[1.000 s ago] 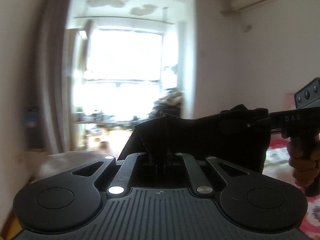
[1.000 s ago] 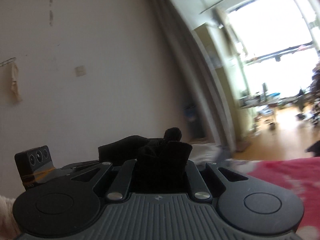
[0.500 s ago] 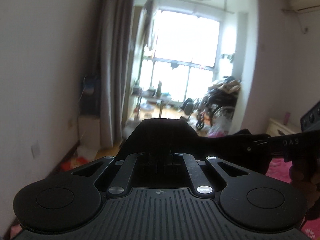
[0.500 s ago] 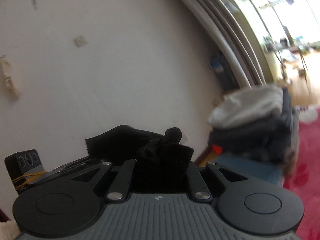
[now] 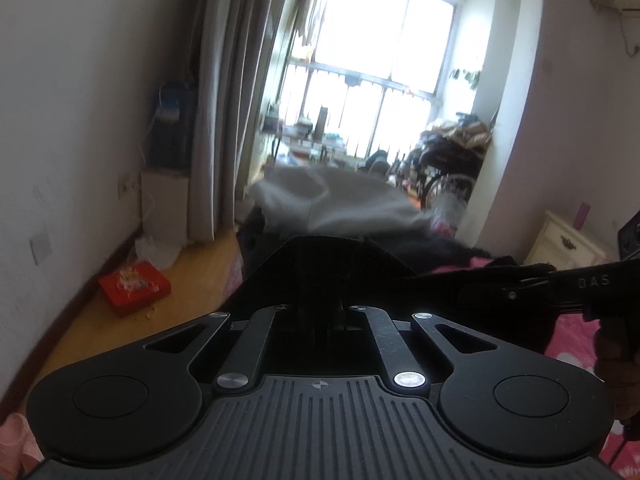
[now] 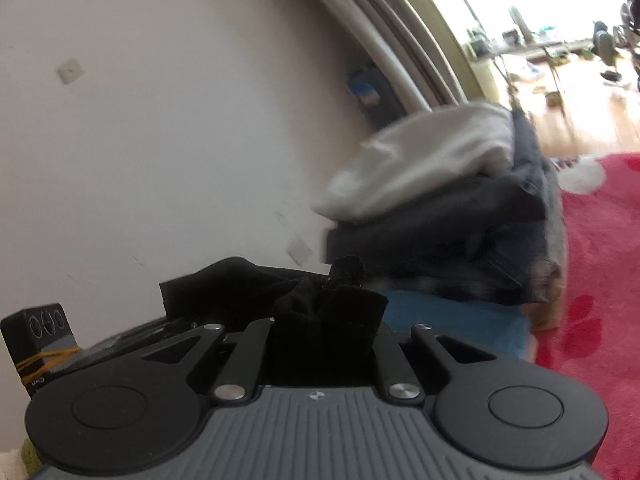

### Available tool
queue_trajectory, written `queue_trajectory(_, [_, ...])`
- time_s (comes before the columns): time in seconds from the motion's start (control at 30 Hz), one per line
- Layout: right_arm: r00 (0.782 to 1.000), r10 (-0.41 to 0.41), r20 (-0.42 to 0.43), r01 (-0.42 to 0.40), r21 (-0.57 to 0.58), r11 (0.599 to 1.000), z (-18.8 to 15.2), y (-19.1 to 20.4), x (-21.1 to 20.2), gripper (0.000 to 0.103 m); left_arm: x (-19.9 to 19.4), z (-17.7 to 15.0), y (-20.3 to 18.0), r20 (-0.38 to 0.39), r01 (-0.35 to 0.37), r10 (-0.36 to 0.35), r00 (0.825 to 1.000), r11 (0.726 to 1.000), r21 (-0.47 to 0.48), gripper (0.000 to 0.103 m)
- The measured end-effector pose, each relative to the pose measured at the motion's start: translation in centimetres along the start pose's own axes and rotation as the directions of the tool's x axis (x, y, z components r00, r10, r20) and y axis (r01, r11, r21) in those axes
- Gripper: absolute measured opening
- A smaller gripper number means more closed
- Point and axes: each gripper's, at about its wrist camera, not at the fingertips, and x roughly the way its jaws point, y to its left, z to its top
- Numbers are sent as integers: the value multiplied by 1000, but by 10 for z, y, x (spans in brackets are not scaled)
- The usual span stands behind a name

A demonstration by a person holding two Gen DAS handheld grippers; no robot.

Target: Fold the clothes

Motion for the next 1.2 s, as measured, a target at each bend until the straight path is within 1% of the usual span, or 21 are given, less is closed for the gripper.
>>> queue_trajectory(0.07, [998,-38,-45,39,7,999,-2,-16,20,9,24,-11,15,-66,4,-7,998,999,-37,3])
queue_trajectory(0.17, [991,-86,-105,87,1,996,-9,-36,43,9,55,-29,34,-166,7,-25,986,994,-110,3])
queue_trajectory(0.23, [986,-107,-130,109,8,994,-13,-49,55,9,64,-37,41,-199,4,-31,980,991,-134,3])
queue_trajectory(0.33, [983,-123,-139,127,21,992,-14,-62,63,9,61,-39,47,-194,12,-45,980,985,-171,3])
queue_trajectory(0.43, [986,-116,-124,119,22,993,-7,-61,61,8,54,-27,51,-168,31,-69,983,975,-220,3])
queue_trajectory(0.53, [990,-99,-101,102,23,995,4,-60,61,8,57,-14,57,-155,44,-83,984,969,-242,3])
queue_trajectory(0.63, [988,-109,-107,111,17,994,12,-60,66,8,77,-6,57,-170,33,-70,983,977,-212,3])
queue_trajectory(0.7, [987,-117,-111,120,23,992,15,-63,67,8,83,-6,57,-179,29,-67,982,978,-205,3])
queue_trajectory(0.83, [990,-101,-95,105,39,994,19,-68,65,8,89,-4,61,-169,36,-72,983,977,-210,3])
queue_trajectory(0.93, [988,-112,-103,114,19,993,20,-70,72,8,98,-7,62,-181,22,-56,982,982,-188,3])
queue_trajectory(0.97, [987,-121,-106,123,7,992,19,-71,75,8,102,-9,60,-190,10,-42,981,986,-168,4])
queue_trajectory(1.0, [985,-132,-110,132,-8,991,17,-73,81,9,107,-12,59,-200,-2,-27,980,989,-146,10])
queue_trajectory(1.03, [983,-143,-115,141,-24,990,15,-75,86,9,111,-15,57,-210,-14,-11,978,993,-115,12])
queue_trajectory(1.07, [981,-154,-119,150,-40,988,12,-77,92,10,114,-17,57,-217,-25,2,976,995,-101,15])
queue_trajectory(1.1, [979,-165,-123,159,-55,986,10,-79,98,12,115,-18,59,-215,-31,7,976,993,-111,17])
queue_trajectory(1.13, [975,-184,-122,176,-75,982,8,-81,102,20,115,-17,62,-213,-28,0,977,991,-128,20])
queue_trajectory(1.17, [971,-205,-120,194,-94,976,6,-83,105,24,114,-15,64,-211,-24,-8,977,989,-146,23])
queue_trajectory(1.2, [973,-196,-119,187,-81,979,6,-87,105,28,112,-14,68,-208,-24,-12,978,985,-173,26])
